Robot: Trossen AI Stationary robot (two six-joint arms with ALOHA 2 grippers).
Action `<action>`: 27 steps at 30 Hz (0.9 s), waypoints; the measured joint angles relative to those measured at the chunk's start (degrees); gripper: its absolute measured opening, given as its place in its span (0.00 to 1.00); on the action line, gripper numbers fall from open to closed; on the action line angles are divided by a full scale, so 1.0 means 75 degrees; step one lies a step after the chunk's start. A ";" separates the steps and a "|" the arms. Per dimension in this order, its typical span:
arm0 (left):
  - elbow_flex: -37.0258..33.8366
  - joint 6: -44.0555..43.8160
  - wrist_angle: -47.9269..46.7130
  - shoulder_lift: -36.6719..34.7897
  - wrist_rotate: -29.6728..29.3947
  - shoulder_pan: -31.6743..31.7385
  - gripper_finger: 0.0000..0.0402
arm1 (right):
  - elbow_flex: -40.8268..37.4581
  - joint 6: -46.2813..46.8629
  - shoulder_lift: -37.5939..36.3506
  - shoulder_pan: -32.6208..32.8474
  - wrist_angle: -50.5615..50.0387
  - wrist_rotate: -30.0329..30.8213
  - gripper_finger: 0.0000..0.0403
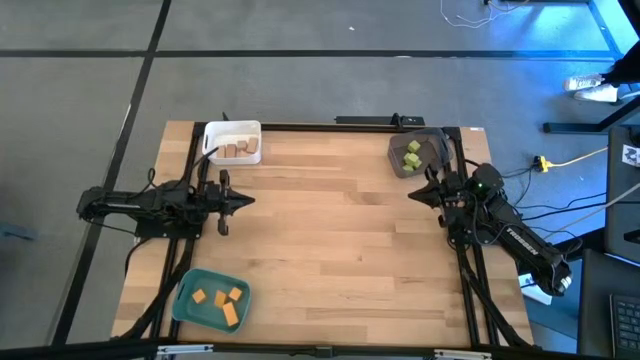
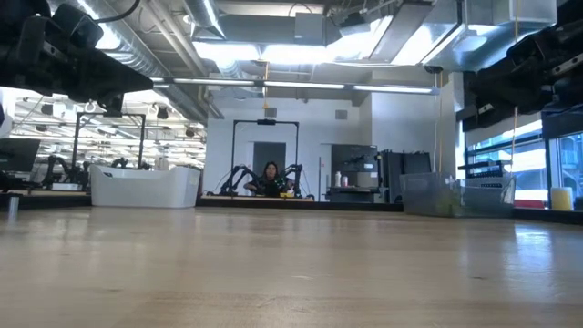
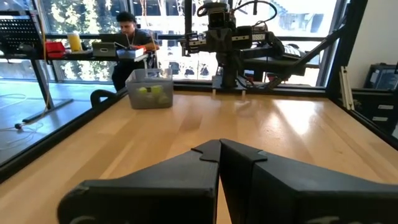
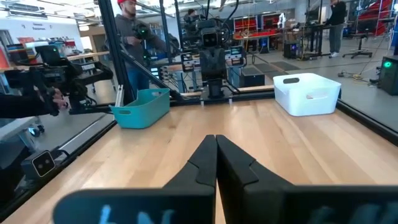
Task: Sort & place blocks by color
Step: Return to Home Position
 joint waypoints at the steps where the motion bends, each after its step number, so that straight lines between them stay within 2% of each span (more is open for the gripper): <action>1: 0.0000 0.0000 -0.0001 -0.0002 0.0000 0.0000 0.00 | 0.0000 -0.0009 0.0000 0.0000 0.0000 0.0000 0.00; 4: 0.0003 0.0017 -0.0003 -0.0002 -0.0003 0.0000 0.00 | 0.0000 0.0007 0.0000 0.0000 0.0000 0.0000 0.00; 10: 0.0003 0.0786 -0.0006 -0.0002 -0.0006 -0.0005 0.00 | 0.0000 -0.0001 0.0000 0.0000 0.0000 0.0000 0.00; 27: 0.0003 0.0799 -0.0009 -0.0002 -0.0006 -0.0003 0.00 | 0.0000 -0.0001 0.0000 -0.0001 0.0000 0.0001 0.00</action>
